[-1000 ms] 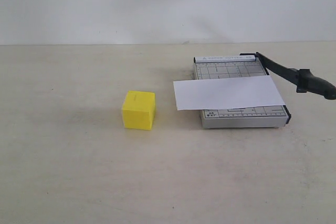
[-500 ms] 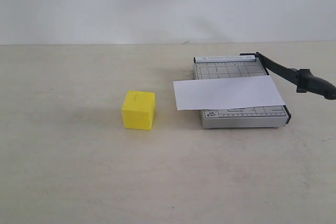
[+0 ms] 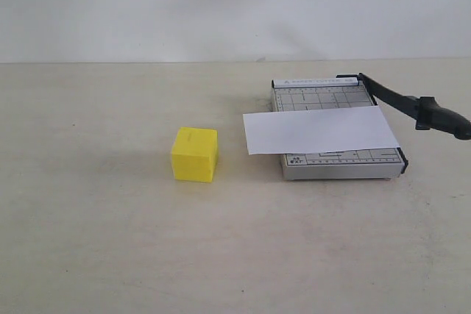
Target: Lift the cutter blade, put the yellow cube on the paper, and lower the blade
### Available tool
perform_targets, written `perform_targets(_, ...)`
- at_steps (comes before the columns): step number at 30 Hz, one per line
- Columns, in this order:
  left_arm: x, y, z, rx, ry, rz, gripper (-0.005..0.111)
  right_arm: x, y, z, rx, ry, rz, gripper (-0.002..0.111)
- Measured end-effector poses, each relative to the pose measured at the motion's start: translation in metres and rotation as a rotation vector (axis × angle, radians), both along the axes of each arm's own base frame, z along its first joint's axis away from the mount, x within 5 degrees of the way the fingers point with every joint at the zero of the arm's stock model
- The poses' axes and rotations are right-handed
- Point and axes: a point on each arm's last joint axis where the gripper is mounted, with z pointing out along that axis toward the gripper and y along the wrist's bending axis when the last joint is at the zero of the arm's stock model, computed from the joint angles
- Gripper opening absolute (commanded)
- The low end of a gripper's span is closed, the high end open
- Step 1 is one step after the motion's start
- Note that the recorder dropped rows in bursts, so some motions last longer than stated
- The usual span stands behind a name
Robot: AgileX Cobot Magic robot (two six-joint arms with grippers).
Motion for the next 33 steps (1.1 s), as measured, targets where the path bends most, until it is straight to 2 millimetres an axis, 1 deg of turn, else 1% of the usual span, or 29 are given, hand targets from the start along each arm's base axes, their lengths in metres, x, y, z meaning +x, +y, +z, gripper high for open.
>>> perform_targets(3,0.0,0.0,0.0,0.0,0.0,0.0,0.005,-0.006,-0.001,-0.018,-0.027,-0.002,-0.001,0.0)
perform_targets(5,0.0,0.0,0.0,0.0,0.0,0.0,0.005,-0.01,-0.002,-0.026,-0.059,-0.021,-0.003,0.0)
perform_targets(9,0.0,0.0,0.0,0.0,0.0,0.0,0.005,-0.016,-0.004,-0.034,-0.1,-0.069,-0.01,0.0)
perform_targets(15,0.0,0.0,0.0,0.0,0.0,0.0,0.005,-0.018,-0.006,-0.036,-0.103,-0.103,-0.021,0.0)
perform_targets(33,0.0,0.0,0.0,0.0,0.0,0.0,0.005,-0.018,-0.007,-0.04,-0.114,-0.056,-0.035,0.0)
